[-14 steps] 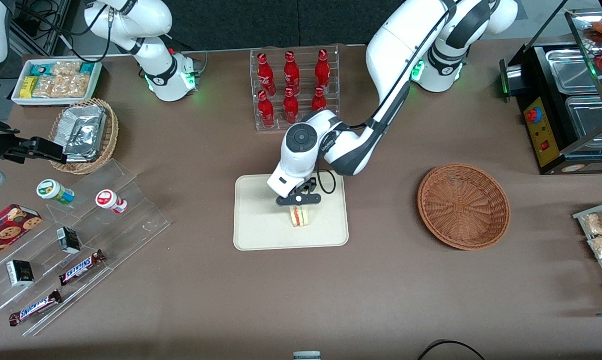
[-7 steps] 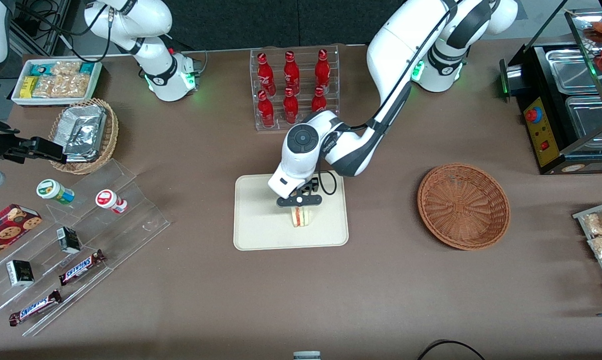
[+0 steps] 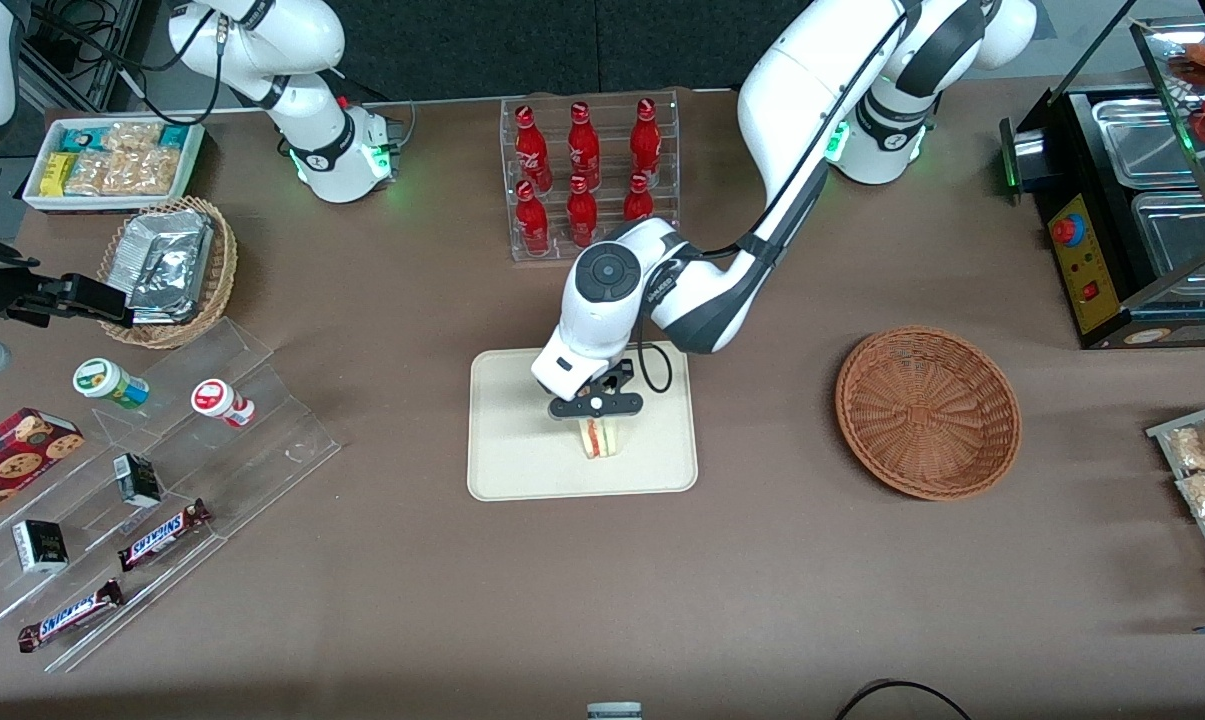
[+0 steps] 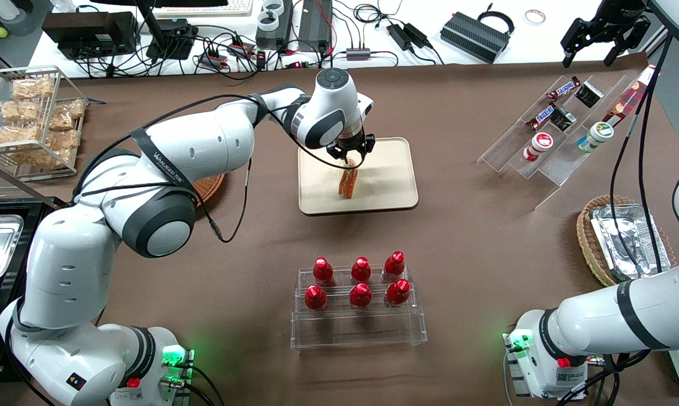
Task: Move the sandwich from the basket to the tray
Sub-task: 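Lower the sandwich onto the cream tray with the left gripper, then open the left gripper and lift it away from the sandwich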
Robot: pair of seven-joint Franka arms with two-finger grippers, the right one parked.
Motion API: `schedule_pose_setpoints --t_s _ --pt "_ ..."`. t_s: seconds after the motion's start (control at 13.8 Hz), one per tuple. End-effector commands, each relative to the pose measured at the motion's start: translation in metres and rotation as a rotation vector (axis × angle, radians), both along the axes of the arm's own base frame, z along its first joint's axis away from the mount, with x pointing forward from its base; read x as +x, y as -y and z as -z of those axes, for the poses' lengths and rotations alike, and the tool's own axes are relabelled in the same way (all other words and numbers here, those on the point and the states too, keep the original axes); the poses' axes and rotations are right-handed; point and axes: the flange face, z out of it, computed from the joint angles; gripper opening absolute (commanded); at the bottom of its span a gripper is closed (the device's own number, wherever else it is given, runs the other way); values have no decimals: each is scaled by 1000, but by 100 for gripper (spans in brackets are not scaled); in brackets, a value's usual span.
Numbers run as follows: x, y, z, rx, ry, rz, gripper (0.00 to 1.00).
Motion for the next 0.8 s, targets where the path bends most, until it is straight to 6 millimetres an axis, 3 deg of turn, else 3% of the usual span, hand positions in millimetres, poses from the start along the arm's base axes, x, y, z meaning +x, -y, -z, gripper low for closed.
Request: schedule_pose_setpoints --t_s 0.0,0.29,0.36,0.51,0.58,0.72 --pt "0 -1 -10 12 -8 -6 51" --pt "0 -3 -17 21 -16 -5 51" --pt "-1 -5 -20 30 -23 -4 56" --pt "2 -9 -43 29 -11 -5 90" --pt "10 -20 -60 26 -7 -20 99" --pt "22 -42 -95 24 1 -49 99"
